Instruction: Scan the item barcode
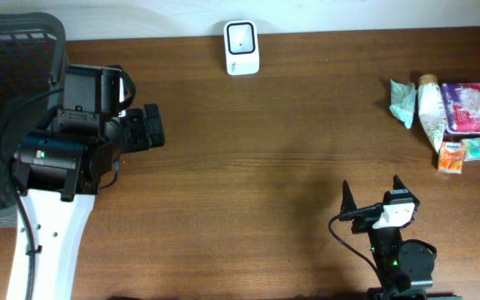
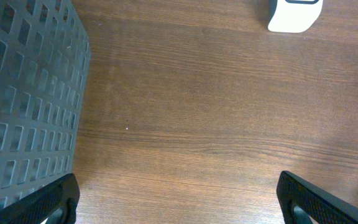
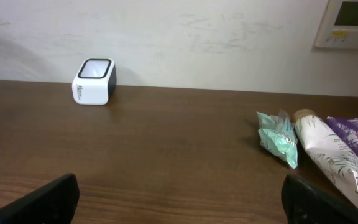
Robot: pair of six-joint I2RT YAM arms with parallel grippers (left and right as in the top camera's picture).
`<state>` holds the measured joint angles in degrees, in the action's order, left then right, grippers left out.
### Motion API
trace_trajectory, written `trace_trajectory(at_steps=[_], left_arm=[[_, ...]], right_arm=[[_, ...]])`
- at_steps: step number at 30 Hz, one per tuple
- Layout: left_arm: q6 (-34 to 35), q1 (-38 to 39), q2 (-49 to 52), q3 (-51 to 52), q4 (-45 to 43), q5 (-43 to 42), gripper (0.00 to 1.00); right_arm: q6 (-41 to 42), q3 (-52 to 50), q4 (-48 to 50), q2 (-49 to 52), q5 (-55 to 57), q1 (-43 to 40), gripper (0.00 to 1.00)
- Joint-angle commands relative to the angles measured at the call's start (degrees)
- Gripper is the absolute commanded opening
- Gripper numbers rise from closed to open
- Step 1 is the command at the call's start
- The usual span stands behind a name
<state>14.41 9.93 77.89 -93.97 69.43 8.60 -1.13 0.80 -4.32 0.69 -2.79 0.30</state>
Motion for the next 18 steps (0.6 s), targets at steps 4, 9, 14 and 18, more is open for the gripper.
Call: trace_trajectory(at_steps=[4,9,14,18], left_arm=[[0.3,-0.3,-0.1,-0.5,-0.1,0.2,0.99],[0.3,-0.3,-0.1,-0.5,-0.1,0.2,0.99],[0.3,-0.3,-0.1,-0.5,-0.1,0.2,0.99],[0.3,-0.3,-0.1,-0.5,-0.1,0.2,0.99]], right_arm=[[-0.2,-0.5,-0.3,-0.5,2.0,-0.4,0.99],[-0.1,-0.5,-0.3,-0.5,1.9,-0.4,0.99],[-0.2,-0.5,-0.4,-0.5,2.0,-0.4,0.99],[-0.1,-0.5,-0.4,-0.5,1.8,-0.4,0.99]])
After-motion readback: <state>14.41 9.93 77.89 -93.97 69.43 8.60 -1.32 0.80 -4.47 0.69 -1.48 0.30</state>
